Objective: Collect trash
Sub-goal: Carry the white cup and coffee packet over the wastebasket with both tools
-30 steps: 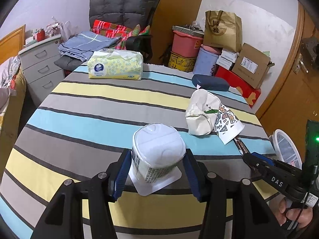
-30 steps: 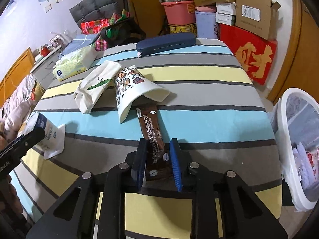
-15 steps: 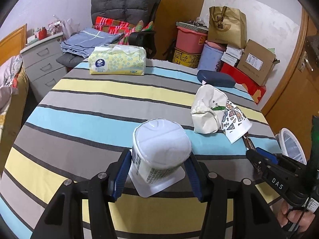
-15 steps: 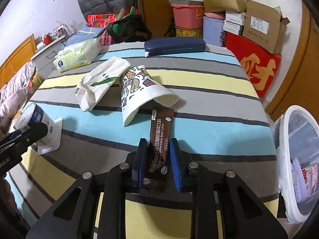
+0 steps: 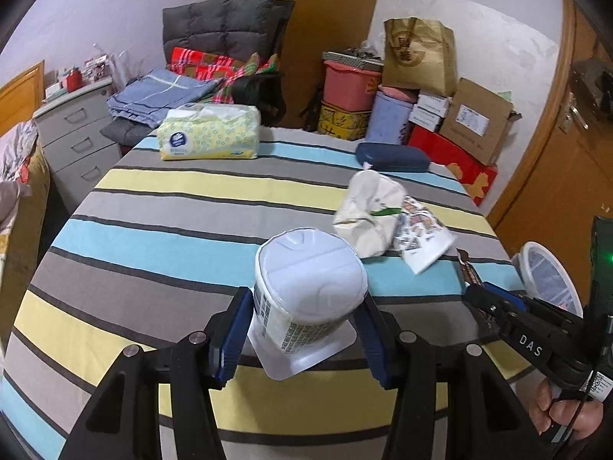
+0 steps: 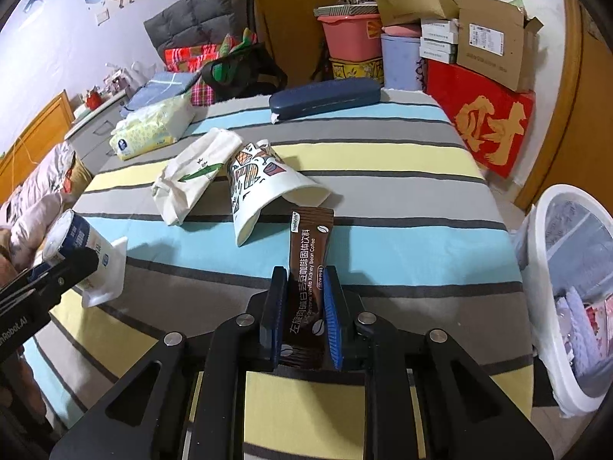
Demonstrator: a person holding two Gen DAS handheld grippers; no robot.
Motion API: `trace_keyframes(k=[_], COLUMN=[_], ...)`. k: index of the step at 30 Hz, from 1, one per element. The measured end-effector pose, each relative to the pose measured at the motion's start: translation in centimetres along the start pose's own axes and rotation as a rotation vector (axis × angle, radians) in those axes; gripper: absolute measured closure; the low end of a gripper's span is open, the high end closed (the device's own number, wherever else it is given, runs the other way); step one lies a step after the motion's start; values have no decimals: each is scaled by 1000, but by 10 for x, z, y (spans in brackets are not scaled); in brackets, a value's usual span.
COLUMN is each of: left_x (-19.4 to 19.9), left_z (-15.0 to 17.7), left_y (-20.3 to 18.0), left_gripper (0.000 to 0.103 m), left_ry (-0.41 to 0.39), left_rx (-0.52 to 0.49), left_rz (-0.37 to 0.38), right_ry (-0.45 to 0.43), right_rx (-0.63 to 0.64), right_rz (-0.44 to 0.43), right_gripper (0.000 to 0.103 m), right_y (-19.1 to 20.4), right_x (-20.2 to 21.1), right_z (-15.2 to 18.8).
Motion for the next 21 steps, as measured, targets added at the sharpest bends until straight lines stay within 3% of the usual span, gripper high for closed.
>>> trace_keyframes(k=[21], left_x=[34], left_z=[16], left_y=[-106], left_gripper=[49], left_ry=[-20], left_rx=[-154], left_rz=[121], right_ry=[-86], right_rx=[-70], right_rz=[24], right_gripper=[84], right_y=[-46], right_x=[52], right_z=[12])
Point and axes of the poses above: each gripper's, at about its wrist camera, not at the fingertips, and x roughly against the way its jaws point, y to its left, z to its underside, the point moved 3 cm from there along -x, roughly the way its jaws point, and after that the axes turned 5 degrees about x, right-handed, at the moved point
